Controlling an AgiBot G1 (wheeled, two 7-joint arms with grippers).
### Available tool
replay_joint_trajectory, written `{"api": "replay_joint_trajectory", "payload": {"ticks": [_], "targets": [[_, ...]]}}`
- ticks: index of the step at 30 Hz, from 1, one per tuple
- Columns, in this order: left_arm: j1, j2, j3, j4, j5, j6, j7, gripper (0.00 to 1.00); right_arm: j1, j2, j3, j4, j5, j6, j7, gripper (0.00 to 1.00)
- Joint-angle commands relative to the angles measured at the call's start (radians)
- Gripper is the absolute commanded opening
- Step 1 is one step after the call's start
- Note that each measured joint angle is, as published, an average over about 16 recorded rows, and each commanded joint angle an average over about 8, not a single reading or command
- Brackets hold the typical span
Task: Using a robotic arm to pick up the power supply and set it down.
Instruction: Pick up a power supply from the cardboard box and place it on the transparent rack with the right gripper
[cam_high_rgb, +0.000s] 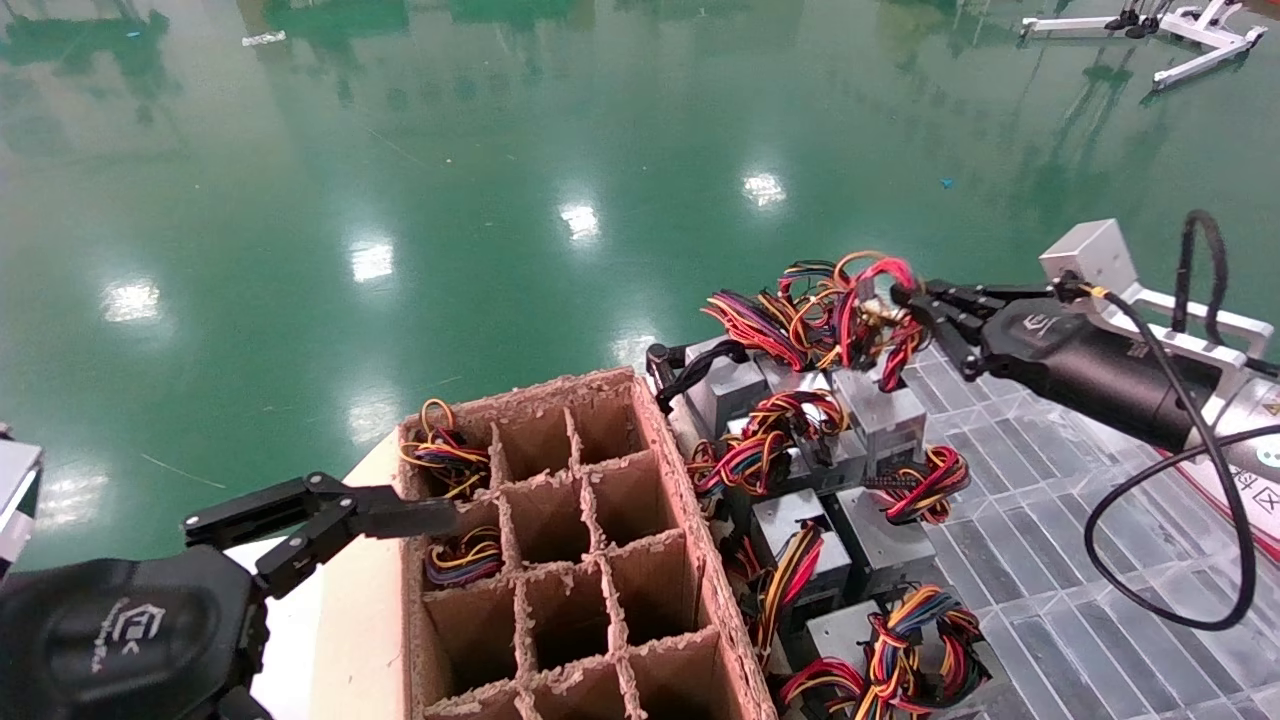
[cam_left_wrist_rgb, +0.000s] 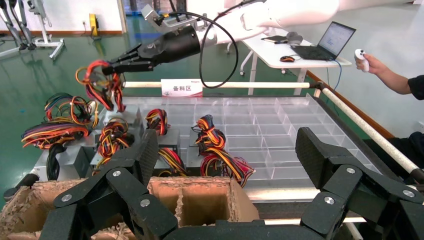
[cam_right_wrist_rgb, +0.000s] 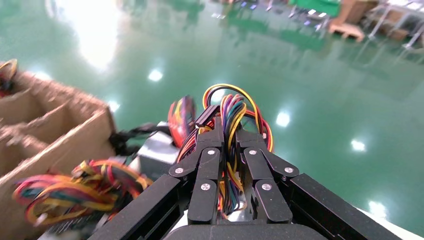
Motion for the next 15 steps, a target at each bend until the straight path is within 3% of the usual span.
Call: {"api": "replay_joint_trajectory", "payload": {"ticks": [1,15], "targets": [[0.0,0.0,0.0,0.0,0.0,0.0,0.0,1.0,-0.018,0.0,0.019,0.002,0.027,0.009,-0.011,0.0],[0.0,0.0,0.0,0.0,0.0,0.0,0.0,1.0,-0.201,-0.029,0.163,-0.004,0.234,0.038,-0.1,0.0]]}}
